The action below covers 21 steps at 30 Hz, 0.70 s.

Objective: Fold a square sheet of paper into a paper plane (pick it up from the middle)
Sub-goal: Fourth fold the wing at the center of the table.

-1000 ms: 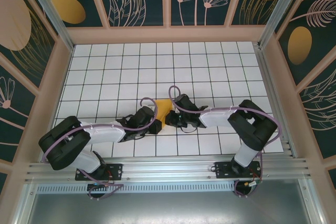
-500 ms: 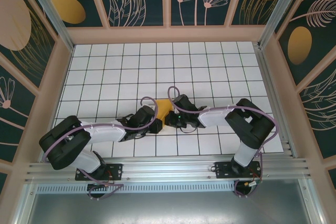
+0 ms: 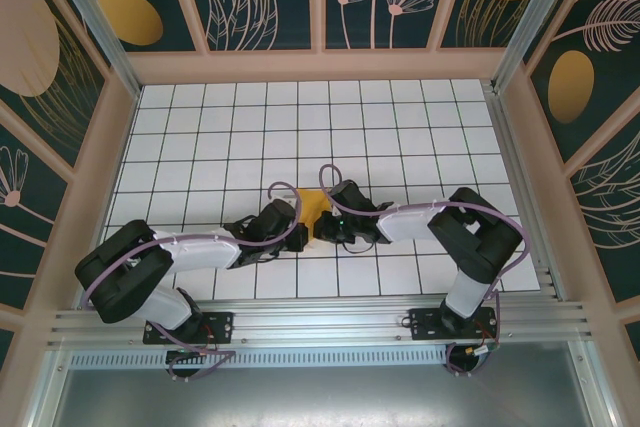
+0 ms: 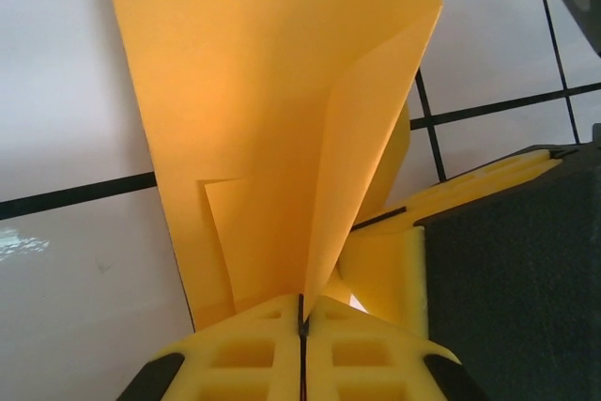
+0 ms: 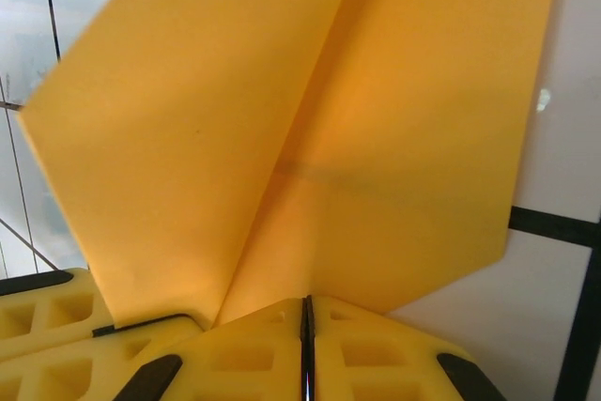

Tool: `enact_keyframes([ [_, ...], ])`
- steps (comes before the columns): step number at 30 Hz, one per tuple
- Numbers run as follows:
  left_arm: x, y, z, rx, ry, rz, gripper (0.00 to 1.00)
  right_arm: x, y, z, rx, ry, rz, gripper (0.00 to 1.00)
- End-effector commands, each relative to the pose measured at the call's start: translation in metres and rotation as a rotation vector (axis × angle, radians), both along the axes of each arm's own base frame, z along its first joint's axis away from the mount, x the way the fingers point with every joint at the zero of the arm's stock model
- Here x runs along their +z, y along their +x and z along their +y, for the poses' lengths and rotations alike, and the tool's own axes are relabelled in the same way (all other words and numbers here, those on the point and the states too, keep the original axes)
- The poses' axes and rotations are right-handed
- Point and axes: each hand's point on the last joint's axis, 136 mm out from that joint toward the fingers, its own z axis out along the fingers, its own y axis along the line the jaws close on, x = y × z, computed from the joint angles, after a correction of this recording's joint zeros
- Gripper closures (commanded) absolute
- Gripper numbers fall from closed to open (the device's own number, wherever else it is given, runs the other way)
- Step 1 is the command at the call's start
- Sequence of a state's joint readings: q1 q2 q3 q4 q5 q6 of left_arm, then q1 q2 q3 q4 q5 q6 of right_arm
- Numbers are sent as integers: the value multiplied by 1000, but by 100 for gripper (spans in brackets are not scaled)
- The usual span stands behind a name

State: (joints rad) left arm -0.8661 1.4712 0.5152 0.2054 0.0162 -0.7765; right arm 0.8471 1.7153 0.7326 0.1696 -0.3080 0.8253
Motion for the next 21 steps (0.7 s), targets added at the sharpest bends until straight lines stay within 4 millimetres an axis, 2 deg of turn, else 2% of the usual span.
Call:
enact_keyframes([
  [1,-4,-3,7,35,-4,2,94,-1,0,6,4,1,9,88],
  [10,0,-12,3,56,-130,19,93,4,3,9,16,0,-1,88],
  [18,13,-12,6,128,-266,16,95,26,9,14,21,25,-45,86],
  [21,11,-14,11,157,-302,24,96,36,12,15,19,33,-68,85],
])
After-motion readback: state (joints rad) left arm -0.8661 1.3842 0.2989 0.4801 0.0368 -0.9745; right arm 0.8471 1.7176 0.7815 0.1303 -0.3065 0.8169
